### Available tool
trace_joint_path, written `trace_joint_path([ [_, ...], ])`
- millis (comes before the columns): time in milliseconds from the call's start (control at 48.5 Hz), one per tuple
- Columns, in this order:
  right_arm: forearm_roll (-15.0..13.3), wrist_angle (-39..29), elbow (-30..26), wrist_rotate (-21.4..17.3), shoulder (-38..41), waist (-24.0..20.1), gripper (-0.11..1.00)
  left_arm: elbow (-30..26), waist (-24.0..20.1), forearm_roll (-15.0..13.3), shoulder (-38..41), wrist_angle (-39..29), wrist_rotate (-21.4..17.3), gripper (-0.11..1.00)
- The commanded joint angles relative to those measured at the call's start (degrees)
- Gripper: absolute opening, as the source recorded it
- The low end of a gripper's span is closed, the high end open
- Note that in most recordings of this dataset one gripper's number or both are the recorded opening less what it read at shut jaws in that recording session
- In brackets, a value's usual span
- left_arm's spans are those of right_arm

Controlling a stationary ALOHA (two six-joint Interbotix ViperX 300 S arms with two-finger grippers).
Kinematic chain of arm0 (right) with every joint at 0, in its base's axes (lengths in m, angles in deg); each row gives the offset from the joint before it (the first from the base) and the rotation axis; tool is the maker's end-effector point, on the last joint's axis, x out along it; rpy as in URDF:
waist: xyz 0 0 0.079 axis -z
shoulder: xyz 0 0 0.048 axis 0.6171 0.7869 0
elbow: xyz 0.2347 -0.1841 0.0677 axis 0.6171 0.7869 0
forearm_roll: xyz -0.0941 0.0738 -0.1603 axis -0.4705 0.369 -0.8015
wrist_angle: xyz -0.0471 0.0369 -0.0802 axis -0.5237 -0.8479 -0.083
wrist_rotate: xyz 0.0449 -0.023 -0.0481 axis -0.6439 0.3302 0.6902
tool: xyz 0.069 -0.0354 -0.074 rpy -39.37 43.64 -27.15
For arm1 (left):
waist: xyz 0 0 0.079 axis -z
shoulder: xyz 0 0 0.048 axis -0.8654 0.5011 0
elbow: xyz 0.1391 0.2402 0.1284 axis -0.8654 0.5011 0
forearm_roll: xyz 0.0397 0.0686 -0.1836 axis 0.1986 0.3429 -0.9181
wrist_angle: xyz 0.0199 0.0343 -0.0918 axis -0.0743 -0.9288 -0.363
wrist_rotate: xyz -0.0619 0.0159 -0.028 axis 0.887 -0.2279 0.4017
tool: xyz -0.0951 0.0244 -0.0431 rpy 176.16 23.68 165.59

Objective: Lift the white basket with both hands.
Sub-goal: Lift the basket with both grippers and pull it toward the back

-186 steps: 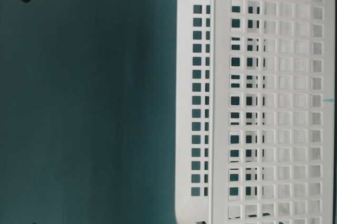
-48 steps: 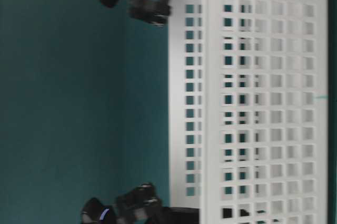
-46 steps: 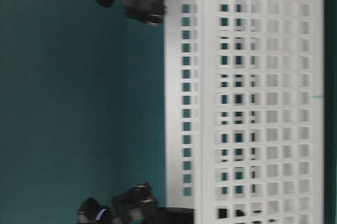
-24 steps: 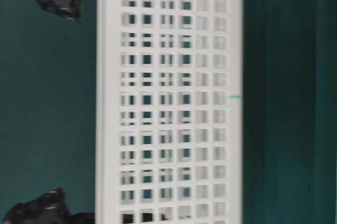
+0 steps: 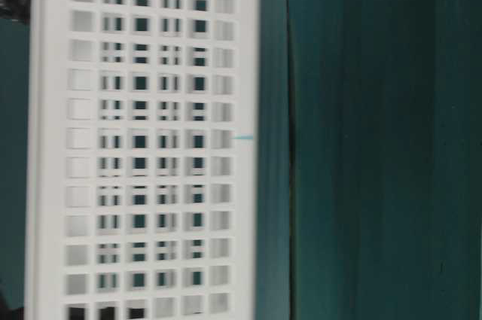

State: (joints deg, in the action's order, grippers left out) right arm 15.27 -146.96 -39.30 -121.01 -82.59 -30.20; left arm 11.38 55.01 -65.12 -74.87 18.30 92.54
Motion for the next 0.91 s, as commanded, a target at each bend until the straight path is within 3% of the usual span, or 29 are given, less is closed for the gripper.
trace_joint_path([
  [0,0.26,-1.23,-2.81,0.44,-0.53,-0.35,0.18,-3.43,0.09,0.26,-0.35,-1.41,-0.53,0.21],
  [516,0.18,-5.01,-9.32,0.44,-2.99,-0.44,0.18,-13.89,-0.26,0.26,-0.97,-13.54,-1.05,0.21],
  [887,-0.09,-10.11,-15.56,0.44,-3.34,-1.23,0.18,-17.49,-0.26,0.35,-0.97,-14.33,-1.05,0.21],
])
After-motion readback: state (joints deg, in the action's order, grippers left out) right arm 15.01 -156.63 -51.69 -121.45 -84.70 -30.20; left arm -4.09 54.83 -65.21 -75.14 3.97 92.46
